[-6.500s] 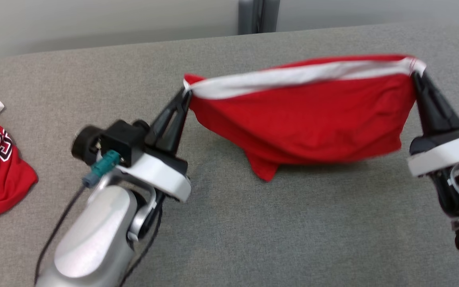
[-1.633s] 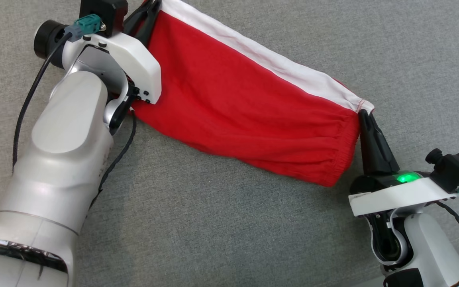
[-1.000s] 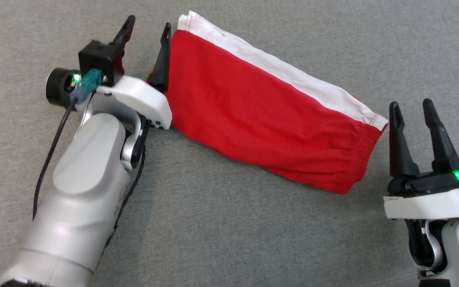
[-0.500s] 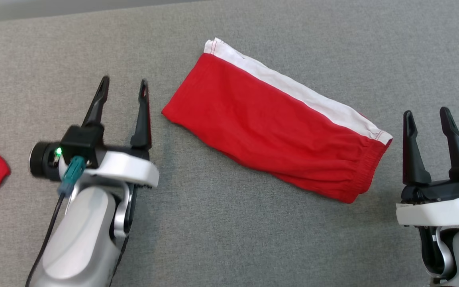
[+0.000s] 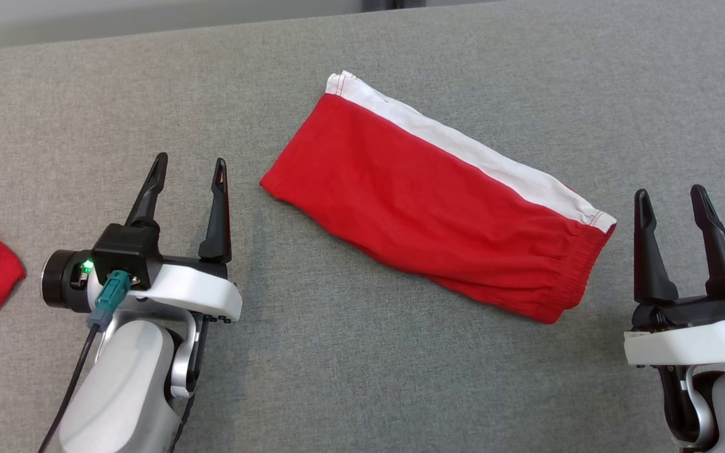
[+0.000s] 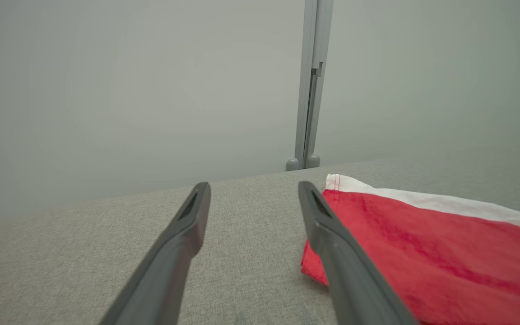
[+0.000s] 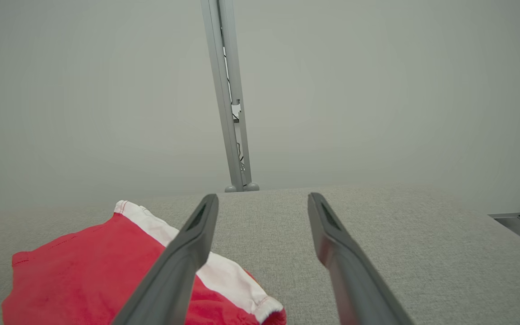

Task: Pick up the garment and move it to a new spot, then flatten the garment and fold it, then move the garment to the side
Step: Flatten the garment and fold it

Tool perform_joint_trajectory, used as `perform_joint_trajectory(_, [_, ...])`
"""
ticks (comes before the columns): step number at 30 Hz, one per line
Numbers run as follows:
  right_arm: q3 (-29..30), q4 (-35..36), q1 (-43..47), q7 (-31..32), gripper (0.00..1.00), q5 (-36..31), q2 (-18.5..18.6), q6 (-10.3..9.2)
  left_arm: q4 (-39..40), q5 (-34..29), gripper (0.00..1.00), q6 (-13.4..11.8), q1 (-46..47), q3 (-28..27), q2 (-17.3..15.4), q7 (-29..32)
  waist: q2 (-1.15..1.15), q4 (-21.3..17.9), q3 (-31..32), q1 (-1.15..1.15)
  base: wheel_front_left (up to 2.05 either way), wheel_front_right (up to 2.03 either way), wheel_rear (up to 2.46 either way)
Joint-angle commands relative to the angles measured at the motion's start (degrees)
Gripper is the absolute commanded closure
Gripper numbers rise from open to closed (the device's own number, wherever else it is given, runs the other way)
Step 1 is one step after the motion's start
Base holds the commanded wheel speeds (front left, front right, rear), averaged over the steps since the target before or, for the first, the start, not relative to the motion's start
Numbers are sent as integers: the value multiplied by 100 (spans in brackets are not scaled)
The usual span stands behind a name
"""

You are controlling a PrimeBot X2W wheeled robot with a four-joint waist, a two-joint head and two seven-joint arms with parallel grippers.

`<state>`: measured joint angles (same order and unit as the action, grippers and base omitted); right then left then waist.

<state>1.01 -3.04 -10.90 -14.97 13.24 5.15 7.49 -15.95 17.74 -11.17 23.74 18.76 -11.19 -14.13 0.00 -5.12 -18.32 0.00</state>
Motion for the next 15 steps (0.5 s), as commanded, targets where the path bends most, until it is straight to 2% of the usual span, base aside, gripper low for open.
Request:
perform_joint_trajectory(1, [11, -14, 24, -32, 0, 32, 0, 1, 19, 0, 0, 5, 34, -4, -35, 11, 0, -4, -4, 0, 0, 0, 0])
perform_joint_trajectory(5, [27, -18, 10, -32, 0, 36, -7, 1, 54, -41, 0, -15, 118, 23, -79, 25, 0, -4, -21, 0, 0, 0, 0])
perform_joint_trajectory(9, [14, -25, -47, -32, 0, 82, -8, 2, 172, -74, 0, 69, 321, 126, -62, 115, 0, -7, -95, 0, 0, 0, 0])
perform_joint_trajectory(15, [-54, -33, -161, -32, 0, 111, -19, 1, -49, -106, 0, 432, 991, 399, -72, 536, 0, -90, -259, 0, 0, 0, 0])
